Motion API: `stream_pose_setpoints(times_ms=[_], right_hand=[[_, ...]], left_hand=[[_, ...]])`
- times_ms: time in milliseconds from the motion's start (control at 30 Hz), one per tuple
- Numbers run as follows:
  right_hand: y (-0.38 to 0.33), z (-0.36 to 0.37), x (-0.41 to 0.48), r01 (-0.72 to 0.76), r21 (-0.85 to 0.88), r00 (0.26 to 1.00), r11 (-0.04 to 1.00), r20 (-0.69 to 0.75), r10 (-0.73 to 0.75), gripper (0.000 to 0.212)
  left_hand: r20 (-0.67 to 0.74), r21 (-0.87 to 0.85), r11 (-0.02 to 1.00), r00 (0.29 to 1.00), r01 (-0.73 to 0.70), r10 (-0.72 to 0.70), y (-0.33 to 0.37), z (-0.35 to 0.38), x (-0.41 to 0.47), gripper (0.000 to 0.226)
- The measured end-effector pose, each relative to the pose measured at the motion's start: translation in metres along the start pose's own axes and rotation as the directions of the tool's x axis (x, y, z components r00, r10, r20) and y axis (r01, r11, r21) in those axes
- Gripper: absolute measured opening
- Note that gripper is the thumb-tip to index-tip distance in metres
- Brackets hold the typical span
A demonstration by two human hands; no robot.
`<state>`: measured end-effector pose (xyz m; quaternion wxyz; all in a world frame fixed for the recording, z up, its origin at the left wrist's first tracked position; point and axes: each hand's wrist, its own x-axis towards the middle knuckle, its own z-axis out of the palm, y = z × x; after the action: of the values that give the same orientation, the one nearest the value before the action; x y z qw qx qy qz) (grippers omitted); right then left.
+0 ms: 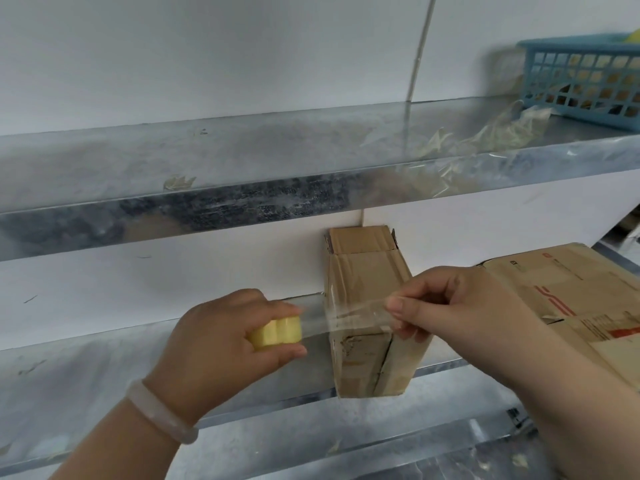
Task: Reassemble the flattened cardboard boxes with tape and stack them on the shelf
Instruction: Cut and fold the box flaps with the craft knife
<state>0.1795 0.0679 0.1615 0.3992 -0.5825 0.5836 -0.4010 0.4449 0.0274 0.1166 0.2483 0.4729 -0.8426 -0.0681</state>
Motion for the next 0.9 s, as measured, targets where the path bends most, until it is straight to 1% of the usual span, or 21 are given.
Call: stream_pose_setpoints(times_ms=[33,67,133,167,233,267,300,433,533,600,733,900], right_hand=[[0.000,-0.004,-0.003,0.003,-0.007,1.000,1.000,-0.005,-0.003,0.007],[0.003,-0.008,-0.004,0.002,-0.023,1.000,1.000,-0.017,-0.002,0.008],[0.010,-0.017,-0.006,-0.017,-0.037,0.998,0.999,-0.064,0.014,0.009],[0.015,-0.022,-0.006,-0.029,-0.035,0.996,0.999,-0.083,0.026,0.010],[0.026,-0.030,-0.008,-0.058,-0.035,0.994,0.998,-0.098,0.055,0.011],[0.032,-0.034,-0.009,-0.076,-0.034,0.992,0.997,-0.104,0.072,0.011],[0.039,-0.036,-0.010,-0.093,-0.034,0.990,0.995,-0.110,0.089,0.011],[0.058,-0.041,-0.011,-0.128,0.021,0.982,0.992,-0.138,0.130,0.013],[0.070,-0.042,-0.010,-0.155,0.023,0.977,0.988,-0.143,0.157,0.009],[0.078,-0.042,-0.006,-0.179,-0.005,0.975,0.984,-0.136,0.177,0.010],[0.094,-0.041,0.002,-0.203,0.017,0.972,0.979,-0.119,0.203,0.011],[0.110,-0.037,0.014,-0.193,0.123,0.975,0.974,-0.091,0.204,0.009]], left_hand=[[0.011,0.041,0.999,1.000,0.005,-0.006,0.001,0.000,0.002,0.055],[0.027,0.032,0.999,1.000,0.016,-0.017,0.002,-0.001,0.003,0.059],[0.062,-0.062,0.998,0.998,0.006,-0.002,0.004,-0.001,0.005,0.063],[0.068,-0.131,0.991,0.998,-0.005,0.014,0.004,0.000,0.005,0.062],[0.045,-0.250,0.968,0.999,0.001,0.010,0.006,0.002,0.005,0.058],[0.032,-0.272,0.962,0.999,0.012,-0.004,0.007,0.004,0.005,0.058],[0.027,-0.250,0.968,1.000,0.014,-0.008,0.008,0.006,0.006,0.057],[0.034,-0.005,0.999,0.999,-0.035,0.035,0.015,0.020,0.011,0.054],[0.022,0.096,0.992,0.996,-0.083,0.081,0.017,0.030,0.014,0.055],[0.013,0.126,0.987,0.995,-0.105,0.104,0.018,0.035,0.015,0.054],[0.010,0.150,0.983,0.995,-0.104,0.103,0.018,0.045,0.015,0.053],[-0.001,0.162,0.983,0.996,-0.085,0.086,0.013,0.054,0.016,0.052]])
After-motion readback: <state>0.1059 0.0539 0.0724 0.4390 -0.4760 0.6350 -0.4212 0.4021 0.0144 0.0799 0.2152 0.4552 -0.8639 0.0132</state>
